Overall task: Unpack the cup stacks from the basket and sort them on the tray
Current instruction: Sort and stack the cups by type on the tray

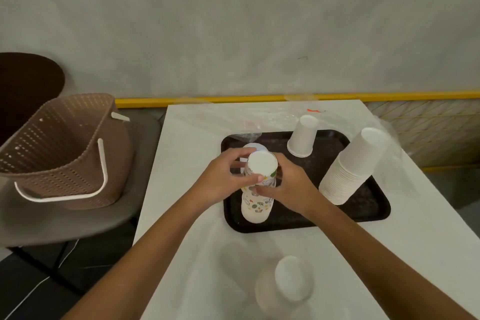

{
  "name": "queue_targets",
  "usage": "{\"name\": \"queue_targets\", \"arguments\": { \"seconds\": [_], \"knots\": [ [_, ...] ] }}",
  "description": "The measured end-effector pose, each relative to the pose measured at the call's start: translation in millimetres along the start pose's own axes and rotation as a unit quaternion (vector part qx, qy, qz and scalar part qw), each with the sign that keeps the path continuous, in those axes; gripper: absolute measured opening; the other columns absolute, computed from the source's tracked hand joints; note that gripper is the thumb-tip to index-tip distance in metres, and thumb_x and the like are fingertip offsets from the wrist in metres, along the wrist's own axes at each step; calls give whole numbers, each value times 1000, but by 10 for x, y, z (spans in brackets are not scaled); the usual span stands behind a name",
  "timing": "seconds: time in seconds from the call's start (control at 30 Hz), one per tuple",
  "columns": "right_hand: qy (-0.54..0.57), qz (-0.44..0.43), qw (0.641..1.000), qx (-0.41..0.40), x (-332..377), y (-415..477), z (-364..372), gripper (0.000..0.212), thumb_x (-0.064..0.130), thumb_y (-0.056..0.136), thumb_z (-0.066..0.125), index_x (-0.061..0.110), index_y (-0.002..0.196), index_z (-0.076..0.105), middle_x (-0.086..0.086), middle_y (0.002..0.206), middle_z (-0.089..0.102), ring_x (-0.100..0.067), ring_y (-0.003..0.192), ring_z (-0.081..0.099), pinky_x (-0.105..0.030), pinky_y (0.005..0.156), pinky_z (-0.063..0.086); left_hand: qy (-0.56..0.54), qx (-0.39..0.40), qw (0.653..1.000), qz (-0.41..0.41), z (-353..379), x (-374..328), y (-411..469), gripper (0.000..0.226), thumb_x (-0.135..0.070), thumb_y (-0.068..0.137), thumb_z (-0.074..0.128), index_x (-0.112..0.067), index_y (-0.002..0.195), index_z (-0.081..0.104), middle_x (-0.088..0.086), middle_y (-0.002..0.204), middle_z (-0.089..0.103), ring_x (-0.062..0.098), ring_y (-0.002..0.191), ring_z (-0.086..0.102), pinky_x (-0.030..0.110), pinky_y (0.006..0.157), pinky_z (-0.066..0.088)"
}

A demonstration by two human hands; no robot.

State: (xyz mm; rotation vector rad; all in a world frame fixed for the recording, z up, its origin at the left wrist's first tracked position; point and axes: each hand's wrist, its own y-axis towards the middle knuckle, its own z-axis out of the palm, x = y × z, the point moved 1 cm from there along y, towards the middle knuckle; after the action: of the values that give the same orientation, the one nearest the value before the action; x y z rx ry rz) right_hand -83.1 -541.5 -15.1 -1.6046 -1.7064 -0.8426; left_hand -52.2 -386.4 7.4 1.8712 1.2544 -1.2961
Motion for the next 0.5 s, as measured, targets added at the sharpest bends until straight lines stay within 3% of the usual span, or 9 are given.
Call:
{"name": "queue_targets", "arguments": {
  "seconds": [0.2, 0.37, 0.5],
  "knots": [
    [13, 53, 997, 62, -292, 60, 142, 68, 17, 73, 76, 18, 131, 40, 1, 132, 51, -14, 122, 48, -31, 102, 42, 3, -23, 998, -59, 170, 208, -30, 55, -18, 78, 72, -21, 128, 50, -4, 126, 52, 10, 109, 54, 25, 89, 49],
    [15, 69, 995, 73, -401, 22, 189, 72, 15, 74, 76, 16, 134, 37, -1, 135, 48, -15, 124, 45, -26, 100, 39, 4, -32, 996, -86, 287, 291, -103, 52, -17, 81, 69, -18, 129, 49, -1, 129, 54, 16, 112, 57, 31, 94, 49],
    [40, 81, 993, 78, -430, -55, 112, 76, 15, 75, 75, 16, 138, 32, -2, 139, 46, -18, 128, 44, -28, 101, 38, 4, -46, 995, -90, 303, 308, -220, 49, -19, 84, 66, -20, 129, 48, -5, 127, 53, 10, 105, 55, 14, 79, 46]
  ]
}}
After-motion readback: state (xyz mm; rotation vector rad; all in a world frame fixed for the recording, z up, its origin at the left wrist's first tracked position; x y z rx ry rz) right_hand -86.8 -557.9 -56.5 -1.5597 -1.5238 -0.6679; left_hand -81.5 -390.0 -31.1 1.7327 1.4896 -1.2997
